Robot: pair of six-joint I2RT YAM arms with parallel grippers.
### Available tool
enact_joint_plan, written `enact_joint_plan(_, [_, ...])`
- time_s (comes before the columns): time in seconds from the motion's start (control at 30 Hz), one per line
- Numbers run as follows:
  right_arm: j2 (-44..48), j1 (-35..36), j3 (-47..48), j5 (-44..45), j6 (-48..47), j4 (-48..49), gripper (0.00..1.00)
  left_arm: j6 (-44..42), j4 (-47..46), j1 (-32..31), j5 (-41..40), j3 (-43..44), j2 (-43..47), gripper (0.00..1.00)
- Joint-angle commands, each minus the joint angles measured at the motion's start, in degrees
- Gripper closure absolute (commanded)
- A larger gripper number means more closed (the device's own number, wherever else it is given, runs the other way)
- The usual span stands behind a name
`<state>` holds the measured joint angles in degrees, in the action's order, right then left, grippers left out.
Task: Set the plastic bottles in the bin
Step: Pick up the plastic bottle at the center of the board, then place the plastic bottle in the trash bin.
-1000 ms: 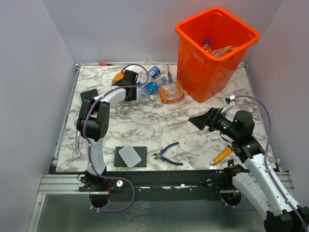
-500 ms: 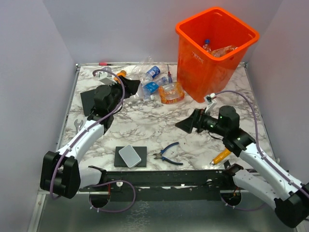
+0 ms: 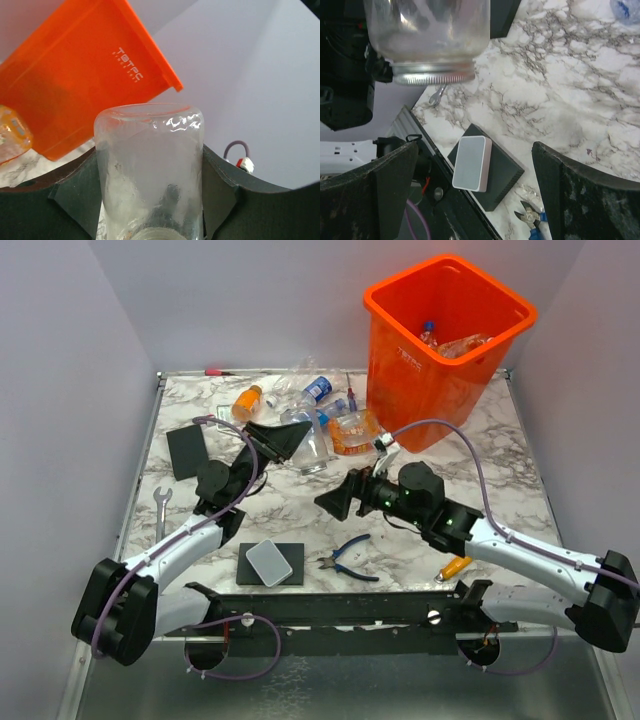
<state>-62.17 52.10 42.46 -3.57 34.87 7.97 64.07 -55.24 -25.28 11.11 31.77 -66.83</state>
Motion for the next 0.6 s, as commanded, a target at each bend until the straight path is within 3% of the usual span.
enact_joint_plan(0.0, [-1.55, 0.61, 4.26, 3.26, -1.88, 4.16, 0.00, -1.50, -4.87, -2.42, -1.87, -2.23, 3.19, 0.76])
enact_joint_plan(0.27, [-5.19, 0.57, 7.62, 4.77, -1.91, 6.26, 0.04, -6.04, -4.61, -7.44, -6.75, -3.14, 4.45, 0.76])
enact_joint_plan(0.57, [-6.88, 0.63, 8.17, 3.93, -1.52, 7.12, 0.28, -7.42, -4.61, -9.41, -10.69, -4.42, 6.46, 0.76])
